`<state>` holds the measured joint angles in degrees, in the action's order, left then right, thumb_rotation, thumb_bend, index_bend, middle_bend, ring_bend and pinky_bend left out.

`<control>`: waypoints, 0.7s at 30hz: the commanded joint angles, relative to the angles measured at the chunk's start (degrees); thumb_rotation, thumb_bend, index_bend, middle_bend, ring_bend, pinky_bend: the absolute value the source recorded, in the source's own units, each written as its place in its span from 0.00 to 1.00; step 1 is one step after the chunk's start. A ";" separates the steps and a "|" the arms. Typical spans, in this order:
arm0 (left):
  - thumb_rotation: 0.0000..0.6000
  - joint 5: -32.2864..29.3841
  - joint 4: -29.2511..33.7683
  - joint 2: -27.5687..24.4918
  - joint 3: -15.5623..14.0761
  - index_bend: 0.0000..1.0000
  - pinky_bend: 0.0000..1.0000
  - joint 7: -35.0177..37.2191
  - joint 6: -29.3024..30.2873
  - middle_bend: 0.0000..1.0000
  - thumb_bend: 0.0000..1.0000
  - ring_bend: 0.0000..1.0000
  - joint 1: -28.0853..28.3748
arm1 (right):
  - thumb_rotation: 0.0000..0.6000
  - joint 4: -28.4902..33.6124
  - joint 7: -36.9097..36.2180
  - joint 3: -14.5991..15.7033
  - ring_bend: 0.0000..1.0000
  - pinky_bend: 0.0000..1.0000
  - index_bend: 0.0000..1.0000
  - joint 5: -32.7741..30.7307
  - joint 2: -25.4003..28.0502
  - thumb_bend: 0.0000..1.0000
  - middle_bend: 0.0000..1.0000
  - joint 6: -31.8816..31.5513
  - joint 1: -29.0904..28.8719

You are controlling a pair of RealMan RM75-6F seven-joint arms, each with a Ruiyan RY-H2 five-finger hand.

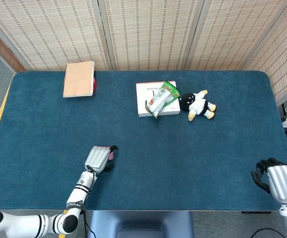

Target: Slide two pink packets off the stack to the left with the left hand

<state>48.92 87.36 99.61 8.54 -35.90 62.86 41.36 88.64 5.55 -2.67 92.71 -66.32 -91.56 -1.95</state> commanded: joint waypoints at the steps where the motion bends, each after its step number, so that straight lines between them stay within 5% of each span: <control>1: 1.00 -0.23 -0.53 0.57 0.28 0.27 1.00 -0.03 0.31 1.00 0.34 1.00 0.03 | 1.00 0.02 0.08 0.10 0.54 0.74 0.78 0.05 0.03 0.28 0.68 0.12 -0.01; 21: 1.00 -6.41 -3.74 3.05 1.76 0.25 1.00 -7.76 4.36 1.00 0.34 1.00 0.39 | 1.00 0.06 0.19 0.47 0.54 0.74 0.78 -0.04 0.23 0.28 0.68 1.15 -0.30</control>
<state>42.73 83.54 102.52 10.10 -43.52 67.01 41.79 88.70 5.73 -2.20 92.69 -66.09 -90.42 -2.24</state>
